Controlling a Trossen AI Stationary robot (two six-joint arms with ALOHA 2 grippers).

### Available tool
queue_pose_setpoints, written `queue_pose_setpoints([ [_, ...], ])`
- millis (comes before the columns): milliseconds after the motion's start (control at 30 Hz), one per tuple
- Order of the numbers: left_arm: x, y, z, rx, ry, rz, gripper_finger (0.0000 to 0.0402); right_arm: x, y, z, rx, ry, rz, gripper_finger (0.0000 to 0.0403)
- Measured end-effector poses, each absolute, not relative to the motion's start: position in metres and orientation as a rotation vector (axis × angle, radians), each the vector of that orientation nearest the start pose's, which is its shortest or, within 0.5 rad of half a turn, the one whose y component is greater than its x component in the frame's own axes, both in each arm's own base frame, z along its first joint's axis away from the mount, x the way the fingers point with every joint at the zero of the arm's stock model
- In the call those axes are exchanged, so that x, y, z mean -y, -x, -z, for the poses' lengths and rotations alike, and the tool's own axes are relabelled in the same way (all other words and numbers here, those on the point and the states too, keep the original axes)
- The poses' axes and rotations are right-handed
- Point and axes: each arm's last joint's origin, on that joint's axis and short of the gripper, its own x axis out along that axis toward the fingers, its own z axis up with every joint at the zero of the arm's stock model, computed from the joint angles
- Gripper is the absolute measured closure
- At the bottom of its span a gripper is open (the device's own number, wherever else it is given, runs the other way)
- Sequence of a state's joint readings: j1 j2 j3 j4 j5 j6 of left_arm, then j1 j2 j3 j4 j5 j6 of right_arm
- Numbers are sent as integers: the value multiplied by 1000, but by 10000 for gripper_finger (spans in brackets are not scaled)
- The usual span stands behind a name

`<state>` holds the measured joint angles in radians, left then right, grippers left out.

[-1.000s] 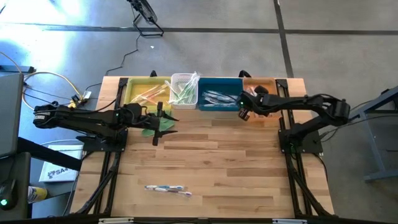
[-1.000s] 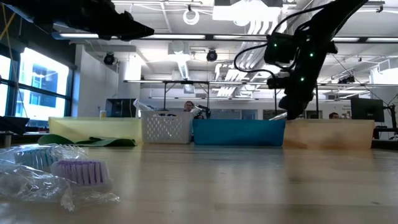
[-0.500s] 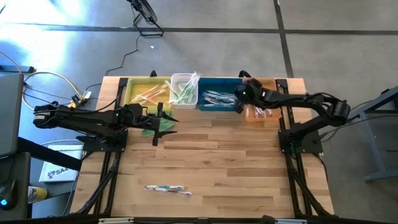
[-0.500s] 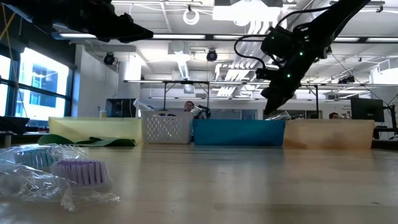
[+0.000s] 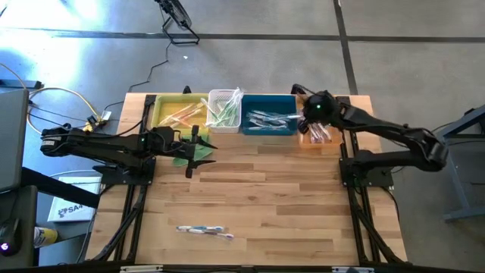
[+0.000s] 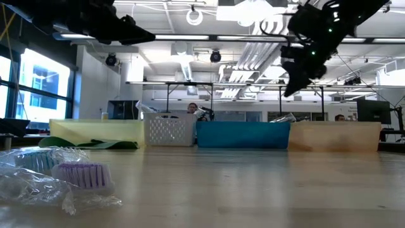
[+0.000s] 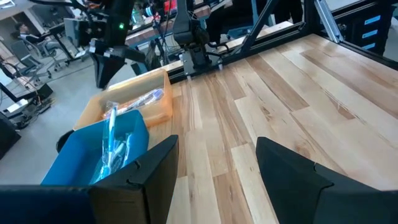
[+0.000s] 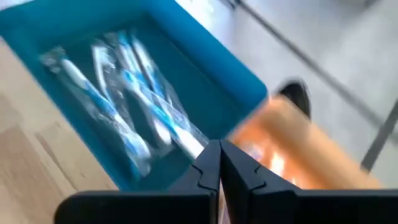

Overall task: Pick & Place Toothbrushes
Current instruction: Put the blue toothbrush into the blue bin

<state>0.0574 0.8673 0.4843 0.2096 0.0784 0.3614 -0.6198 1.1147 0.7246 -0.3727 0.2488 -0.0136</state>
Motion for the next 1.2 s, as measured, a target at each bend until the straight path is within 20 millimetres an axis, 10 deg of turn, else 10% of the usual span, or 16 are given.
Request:
queue_pose_setpoints([
  [333,-9,-194,-254,-147,-350,48,192,161,-149,-215,-875,-497,888,401],
  [1200,-9,-194,-254,-148,-350,48,192,173,-174,-193,-835,-572,815,401],
])
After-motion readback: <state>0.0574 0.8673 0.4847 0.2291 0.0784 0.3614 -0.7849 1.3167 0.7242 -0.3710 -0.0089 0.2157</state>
